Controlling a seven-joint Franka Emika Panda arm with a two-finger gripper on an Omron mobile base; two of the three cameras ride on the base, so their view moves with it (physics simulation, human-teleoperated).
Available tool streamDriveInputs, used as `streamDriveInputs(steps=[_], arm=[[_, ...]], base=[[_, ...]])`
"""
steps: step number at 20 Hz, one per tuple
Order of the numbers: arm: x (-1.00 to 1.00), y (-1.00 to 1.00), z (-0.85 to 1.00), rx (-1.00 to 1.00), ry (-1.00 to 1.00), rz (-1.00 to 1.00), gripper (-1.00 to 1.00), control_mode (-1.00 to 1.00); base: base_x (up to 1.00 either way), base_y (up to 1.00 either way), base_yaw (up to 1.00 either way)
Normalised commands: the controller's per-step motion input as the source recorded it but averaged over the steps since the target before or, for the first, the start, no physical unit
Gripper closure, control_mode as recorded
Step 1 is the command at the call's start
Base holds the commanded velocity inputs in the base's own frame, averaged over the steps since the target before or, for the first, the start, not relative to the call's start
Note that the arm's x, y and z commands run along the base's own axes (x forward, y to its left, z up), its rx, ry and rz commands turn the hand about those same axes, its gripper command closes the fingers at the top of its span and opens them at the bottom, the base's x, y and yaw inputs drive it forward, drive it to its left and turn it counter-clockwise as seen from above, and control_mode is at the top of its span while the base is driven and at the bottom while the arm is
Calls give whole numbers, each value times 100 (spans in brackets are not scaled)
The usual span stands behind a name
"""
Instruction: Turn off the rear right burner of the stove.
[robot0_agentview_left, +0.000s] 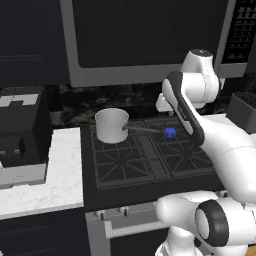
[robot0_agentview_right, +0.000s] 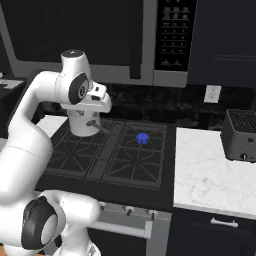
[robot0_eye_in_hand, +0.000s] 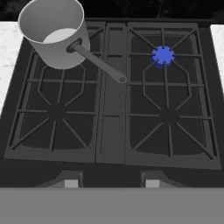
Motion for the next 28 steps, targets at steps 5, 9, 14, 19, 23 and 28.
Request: streamDriveInputs(steps=[5,9,14,19,23,28], arm=[[0,0,0,0,0,0,-100,100],[0,0,0,0,0,0,-100,100],[0,0,0,0,0,0,-100,100],[0,0,0,0,0,0,-100,100],[0,0,0,0,0,0,-100,100],[0,0,0,0,0,0,-100,100]], base=[[1,5,0],[4,21,0],[10,28,0],[11,32,0],[8,37,0],[8,36,0]])
